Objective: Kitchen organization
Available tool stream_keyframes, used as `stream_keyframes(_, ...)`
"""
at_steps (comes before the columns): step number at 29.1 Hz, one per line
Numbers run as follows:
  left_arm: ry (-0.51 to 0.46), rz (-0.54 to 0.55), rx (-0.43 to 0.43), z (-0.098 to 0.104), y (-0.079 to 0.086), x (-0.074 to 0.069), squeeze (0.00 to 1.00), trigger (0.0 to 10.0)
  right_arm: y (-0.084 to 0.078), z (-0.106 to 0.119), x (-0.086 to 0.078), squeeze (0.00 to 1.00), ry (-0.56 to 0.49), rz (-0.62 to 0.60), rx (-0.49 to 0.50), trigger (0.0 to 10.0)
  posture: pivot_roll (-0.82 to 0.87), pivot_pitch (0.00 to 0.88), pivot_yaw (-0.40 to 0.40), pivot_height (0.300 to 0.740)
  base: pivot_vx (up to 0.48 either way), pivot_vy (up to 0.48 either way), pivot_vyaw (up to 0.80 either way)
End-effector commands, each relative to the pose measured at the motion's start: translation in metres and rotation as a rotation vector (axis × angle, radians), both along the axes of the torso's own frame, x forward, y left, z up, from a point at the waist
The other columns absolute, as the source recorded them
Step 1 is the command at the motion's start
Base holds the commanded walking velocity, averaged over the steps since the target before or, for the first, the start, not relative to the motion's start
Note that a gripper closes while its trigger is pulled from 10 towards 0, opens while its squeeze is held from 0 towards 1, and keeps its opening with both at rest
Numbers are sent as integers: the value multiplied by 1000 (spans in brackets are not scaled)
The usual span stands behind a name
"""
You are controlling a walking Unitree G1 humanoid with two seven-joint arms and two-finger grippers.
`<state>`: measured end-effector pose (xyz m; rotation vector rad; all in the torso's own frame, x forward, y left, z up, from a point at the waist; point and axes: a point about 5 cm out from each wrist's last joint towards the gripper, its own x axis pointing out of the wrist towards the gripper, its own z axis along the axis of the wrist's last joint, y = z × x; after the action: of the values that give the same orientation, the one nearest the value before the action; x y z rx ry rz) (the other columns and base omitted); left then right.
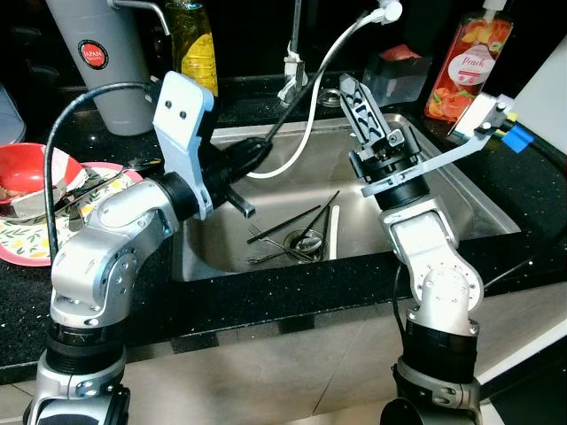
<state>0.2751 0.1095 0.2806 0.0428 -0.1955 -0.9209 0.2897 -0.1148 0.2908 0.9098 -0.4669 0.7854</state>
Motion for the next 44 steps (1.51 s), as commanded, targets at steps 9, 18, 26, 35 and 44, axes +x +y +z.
stream_keyframes(9,-22,-98,-3,2,-1,-8,0,10000,-8,0,-3,0,29,56,46,10000,62,0,4,740,0,0,0)
stream_keyframes(18,-53,-7,-64,11,8,0,0,10000,-11,-5,-2,0,52,61,29,10000,63,0,1,740,0,0,0)
stream_keyframes(26,-41,-27,-64,10,6,-1,0,10000,-10,-6,-2,0,55,69,16,10000,63,0,1,740,0,0,0)
stream_keyframes(35,-9,-63,-28,3,0,-4,0,10000,-8,-8,-3,0,53,75,-7,10000,62,0,1,740,0,0,0)
stream_keyframes(44,0,-91,-13,0,-3,-7,0,10000,-7,-9,-4,0,51,79,-19,10000,62,0,1,740,0,0,0)
